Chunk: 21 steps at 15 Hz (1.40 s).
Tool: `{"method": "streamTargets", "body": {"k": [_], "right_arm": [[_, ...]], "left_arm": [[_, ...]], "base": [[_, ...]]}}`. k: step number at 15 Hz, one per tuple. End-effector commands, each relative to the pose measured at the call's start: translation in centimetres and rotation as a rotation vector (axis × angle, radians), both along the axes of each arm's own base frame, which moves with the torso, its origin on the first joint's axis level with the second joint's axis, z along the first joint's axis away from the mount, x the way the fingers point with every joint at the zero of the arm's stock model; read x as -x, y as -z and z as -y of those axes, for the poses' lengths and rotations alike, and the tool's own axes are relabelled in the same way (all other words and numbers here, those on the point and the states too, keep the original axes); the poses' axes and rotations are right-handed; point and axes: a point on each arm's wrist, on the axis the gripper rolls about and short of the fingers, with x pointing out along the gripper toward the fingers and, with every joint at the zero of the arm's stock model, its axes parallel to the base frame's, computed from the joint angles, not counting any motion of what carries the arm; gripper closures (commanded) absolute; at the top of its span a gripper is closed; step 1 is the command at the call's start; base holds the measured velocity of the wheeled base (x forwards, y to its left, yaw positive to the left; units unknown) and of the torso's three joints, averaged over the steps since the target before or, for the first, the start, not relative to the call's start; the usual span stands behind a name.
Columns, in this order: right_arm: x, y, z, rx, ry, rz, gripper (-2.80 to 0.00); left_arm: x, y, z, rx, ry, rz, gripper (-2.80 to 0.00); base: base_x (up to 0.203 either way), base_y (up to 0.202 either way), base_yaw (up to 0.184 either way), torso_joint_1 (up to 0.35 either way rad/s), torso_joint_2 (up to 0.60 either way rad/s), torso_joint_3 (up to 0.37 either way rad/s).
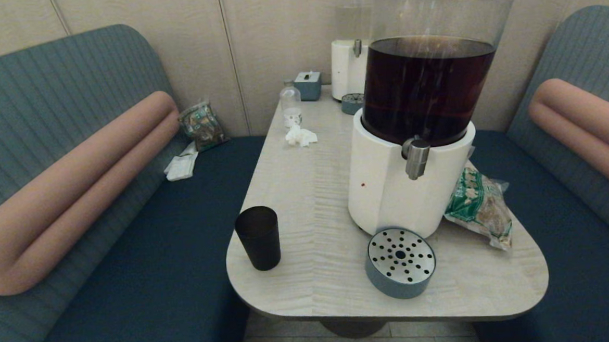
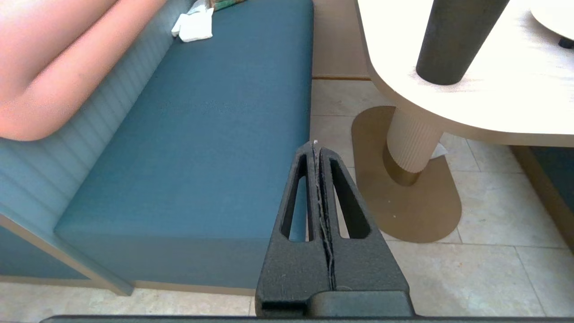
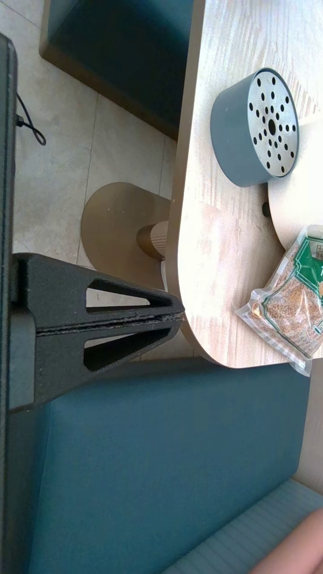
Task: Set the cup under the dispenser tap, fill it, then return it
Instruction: Pick up the cup
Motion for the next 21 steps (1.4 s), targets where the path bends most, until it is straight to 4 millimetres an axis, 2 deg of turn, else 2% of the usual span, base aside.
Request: {"method": "streamTargets", "body": {"k": [1, 8, 10, 13, 15, 16, 17, 18, 21], "right_arm": [[0.0, 0.0, 0.0, 0.001, 0.002, -0.001, 0.0], [0.0, 0.0, 0.0, 0.001, 0.0, -0.001, 0.0], [0.0, 0.0, 0.0, 0.001, 0.0, -0.001, 0.0], [0.0, 0.0, 0.0, 0.001, 0.001, -0.001, 0.0], [0.0, 0.0, 0.0, 0.001, 0.0, -0.001, 0.0], [0.0, 0.0, 0.0, 0.001, 0.0, -0.001, 0.0], [0.0, 0.0, 0.0, 0.001, 0.0, -0.001, 0.0], [0.0, 0.0, 0.0, 0.001, 0.0, -0.001, 0.0], [0.0, 0.0, 0.0, 0.001, 0.001, -0.001, 0.0]], "left_arm": [[0.0, 0.0, 0.0, 0.0, 0.0, 0.002, 0.0], [0.1, -0.2, 0.0, -0.045, 0.014, -0.004, 0.0], [0.4, -1.1, 0.1, -0.057, 0.033, 0.011, 0.0], [1.4, -7.2, 0.1, -0.032, 0.067, 0.091, 0.0], [0.5, -12.5, 0.2, 0.022, 0.162, 0.092, 0.0], [-0.3, -14.6, 0.2, 0.049, 0.23, 0.085, 0.0], [-1.3, -15.8, 0.3, 0.071, 0.294, 0.069, 0.0], [-2.3, -16.5, 0.5, 0.087, 0.346, 0.069, -2.8], [-4.9, -16.6, 1.1, 0.154, 0.497, 0.03, -2.8]], "base": [[0.0, 0.0, 0.0, 0.0, 0.0, 0.0], [0.0, 0.0, 0.0, 0.0, 0.0, 0.0], [0.0, 0.0, 0.0, 0.0, 0.0, 0.0], [0.0, 0.0, 0.0, 0.0, 0.0, 0.0], [0.0, 0.0, 0.0, 0.0, 0.0, 0.0], [0.0, 0.0, 0.0, 0.0, 0.0, 0.0], [0.0, 0.0, 0.0, 0.0, 0.0, 0.0], [0.0, 0.0, 0.0, 0.0, 0.0, 0.0], [0.0, 0.0, 0.0, 0.0, 0.0, 0.0]]}}
